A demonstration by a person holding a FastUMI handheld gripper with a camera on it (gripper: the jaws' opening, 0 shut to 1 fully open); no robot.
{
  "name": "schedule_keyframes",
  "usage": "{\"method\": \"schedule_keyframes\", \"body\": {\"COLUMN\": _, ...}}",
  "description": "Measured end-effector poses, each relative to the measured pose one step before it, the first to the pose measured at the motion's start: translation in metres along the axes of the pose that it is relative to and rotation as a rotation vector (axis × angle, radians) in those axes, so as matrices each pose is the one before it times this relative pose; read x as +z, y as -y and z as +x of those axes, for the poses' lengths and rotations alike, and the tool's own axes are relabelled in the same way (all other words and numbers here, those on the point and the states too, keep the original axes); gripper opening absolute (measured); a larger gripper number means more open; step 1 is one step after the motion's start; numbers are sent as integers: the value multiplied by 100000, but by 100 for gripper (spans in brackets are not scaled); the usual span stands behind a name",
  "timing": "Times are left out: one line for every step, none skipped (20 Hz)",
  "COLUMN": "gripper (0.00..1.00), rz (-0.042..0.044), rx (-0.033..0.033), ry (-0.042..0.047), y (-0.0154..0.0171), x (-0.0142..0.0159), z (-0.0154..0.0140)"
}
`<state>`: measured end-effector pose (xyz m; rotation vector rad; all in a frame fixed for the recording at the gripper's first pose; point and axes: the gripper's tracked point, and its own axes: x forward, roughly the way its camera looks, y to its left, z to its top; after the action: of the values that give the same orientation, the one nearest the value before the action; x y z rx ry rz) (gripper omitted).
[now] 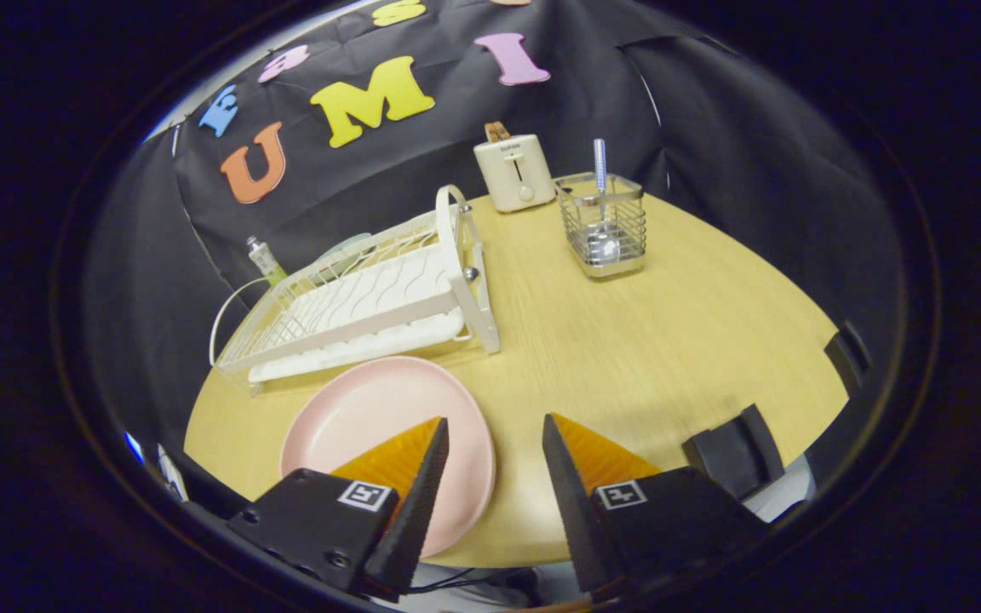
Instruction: Take the plate from the dish rack, then take the spoon from the basket and place it into the plate.
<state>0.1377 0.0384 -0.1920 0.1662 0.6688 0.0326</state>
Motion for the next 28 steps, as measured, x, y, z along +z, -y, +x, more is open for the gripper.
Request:
{"method": "schedule_keyframes", "body": {"gripper": 81, "rz": -2679, "rx": -722, "ry": 2492, "y": 440, "x": 500, "z": 24}}
{"method": "schedule_keyframes", "body": {"gripper": 86, "rz": -2351, "rx": 933, "ry": 3082, "y": 185, "x": 896, "z": -318}}
{"method": "schedule_keyframes", "body": {"gripper": 90, "rz": -1630, "rx": 1127, "ry": 4245, "y": 385, "x": 1275, "z": 42}}
{"method": "schedule_keyframes", "body": {"gripper": 95, "rz": -1294, "rx": 473, "ry": 4130, "y": 618, "x": 1201, "z": -41}}
{"method": "schedule_keyframes", "body": {"gripper": 95, "rz": -1314, "rx": 401, "ry": 3716, "y": 647, "x": 1164, "z": -36}}
{"method": "schedule_keyframes", "body": {"gripper": 97, "rz": -772, "rx": 663, "ry": 3285, "y": 604, "x": 978, "z": 82}}
{"method": "schedule_keyframes", "body": {"gripper": 99, "rz": -646, "rx": 758, "ry": 3245, "y": 502, "x": 1113, "z": 40}}
{"method": "schedule_keyframes", "body": {"gripper": 99, "rz": -569, "rx": 200, "ry": 2514, "y": 595, "x": 992, "z": 173}}
{"method": "schedule_keyframes", "body": {"gripper": 99, "rz": -870, "rx": 55, "ry": 2495, "y": 694, "x": 908, "z": 310}}
{"method": "schedule_keyframes", "body": {"gripper": 99, "rz": -1231, "rx": -384, "ry": 1785, "y": 694, "x": 744, "z": 335}}
{"method": "schedule_keyframes", "body": {"gripper": 99, "rz": -1616, "rx": -388, "ry": 1632, "y": 717, "x": 878, "z": 425}}
{"method": "schedule_keyframes", "body": {"gripper": 99, "rz": -1615, "rx": -609, "ry": 2055, "y": 580, "x": 1026, "z": 650}}
{"method": "schedule_keyframes", "body": {"gripper": 99, "rz": -810, "rx": -2033, "ry": 3902, "y": 876, "x": 1260, "z": 487}}
{"method": "schedule_keyframes", "body": {"gripper": 99, "rz": -1660, "rx": -570, "ry": 4326, "y": 621, "x": 1455, "z": 730}}
{"method": "schedule_keyframes", "body": {"gripper": 99, "rz": -2280, "rx": -928, "ry": 1304, "y": 631, "x": 922, "z": 886}}
{"method": "schedule_keyframes", "body": {"gripper": 100, "rz": -1516, "rx": -995, "ry": -343, "y": 624, "x": 419, "z": 1017}}
{"method": "schedule_keyframes", "body": {"gripper": 100, "rz": -704, "rx": -145, "ry": 396, "y": 518, "x": 724, "z": 1020}}
{"method": "schedule_keyframes", "body": {"gripper": 100, "rz": 129, "rx": -694, "ry": -240, "y": 542, "x": 747, "z": 958}}
{"method": "schedule_keyframes", "body": {"gripper": 100, "rz": 1217, "rx": -1430, "ry": 1475, "y": 710, "x": 886, "z": 1282}}
{"method": "schedule_keyframes", "body": {"gripper": 100, "rz": -883, "rx": -1485, "ry": 118, "y": 836, "x": 426, "z": 1289}}
{"method": "schedule_keyframes", "body": {"gripper": 100, "rz": -1702, "rx": 1330, "ry": 1093, "y": 239, "x": 634, "z": 1168}}
{"method": "schedule_keyframes", "body": {"gripper": 100, "rz": -1266, "rx": -104, "ry": 66, "y": 327, "x": 195, "z": 1115}}
{"method": "schedule_keyframes", "body": {"gripper": 100, "rz": -464, "rx": -584, "ry": -1743, "y": 396, "x": -36, "z": 1275}}
{"method": "schedule_keyframes", "body": {"gripper": 100, "rz": 2158, "rx": 2363, "ry": -2724, "y": -216, "x": -204, "z": 1136}}
{"method": "schedule_keyframes", "body": {"gripper": 99, "rz": 3442, "rx": 446, "ry": -3285, "y": 181, "x": -215, "z": 1025}}
{"method": "schedule_keyframes", "body": {"gripper": 98, "rz": 3438, "rx": -749, "ry": -2485, "y": 594, "x": -48, "z": 1214}}
{"method": "schedule_keyframes", "body": {"gripper": 96, "rz": 1889, "rx": 504, "ry": -1654, "y": 138, "x": 34, "z": 1054}}
{"method": "schedule_keyframes", "body": {"gripper": 90, "rz": 803, "rx": -1405, "ry": -454, "y": 447, "x": 161, "z": 895}}
